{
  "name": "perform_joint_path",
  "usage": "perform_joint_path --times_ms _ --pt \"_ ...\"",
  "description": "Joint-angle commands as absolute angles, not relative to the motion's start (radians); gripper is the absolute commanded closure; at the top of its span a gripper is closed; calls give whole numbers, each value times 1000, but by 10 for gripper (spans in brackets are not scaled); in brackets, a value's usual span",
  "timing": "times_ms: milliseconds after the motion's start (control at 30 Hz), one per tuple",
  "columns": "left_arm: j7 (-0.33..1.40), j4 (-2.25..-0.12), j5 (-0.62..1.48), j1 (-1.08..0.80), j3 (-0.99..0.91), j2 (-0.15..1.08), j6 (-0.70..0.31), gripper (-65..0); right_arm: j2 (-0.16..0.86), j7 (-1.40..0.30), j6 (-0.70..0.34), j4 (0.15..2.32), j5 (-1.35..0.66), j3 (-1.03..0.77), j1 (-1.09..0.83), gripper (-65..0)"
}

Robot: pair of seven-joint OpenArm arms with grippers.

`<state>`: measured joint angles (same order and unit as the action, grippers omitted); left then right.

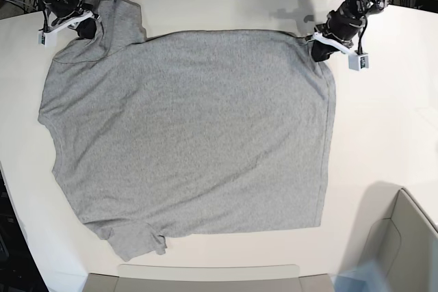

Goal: Fold the T-shirt properly
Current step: 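Lift the shoulder corners and drag them toward the hem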

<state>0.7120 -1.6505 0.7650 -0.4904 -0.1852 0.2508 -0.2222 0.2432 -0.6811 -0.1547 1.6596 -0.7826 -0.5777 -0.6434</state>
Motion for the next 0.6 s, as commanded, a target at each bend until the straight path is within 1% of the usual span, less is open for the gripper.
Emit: perform_joint_path --times_ms 0,133,267,433,567 --pt "746 -1649 746 -499 -186 254 -211 0 249 -723 -145 1659 -753 -581 -661 0" --pt "748 -1689 746 -513 -248 251 -211 0 243 -723 -145 1705 -756 -648 -680 0" --pt "756 -1741 748 -545 -321 251 -213 0 232 -728 -145 1805 -756 -696 -711 0" --pt "757 -1750 748 -575 -340 257 -213 0 231 -728 -145 1916 -757 -733 -780 0" --pt "757 -1813 748 -627 -394 252 -213 0 211 -728 -145 1966 -773 -777 -812 0"
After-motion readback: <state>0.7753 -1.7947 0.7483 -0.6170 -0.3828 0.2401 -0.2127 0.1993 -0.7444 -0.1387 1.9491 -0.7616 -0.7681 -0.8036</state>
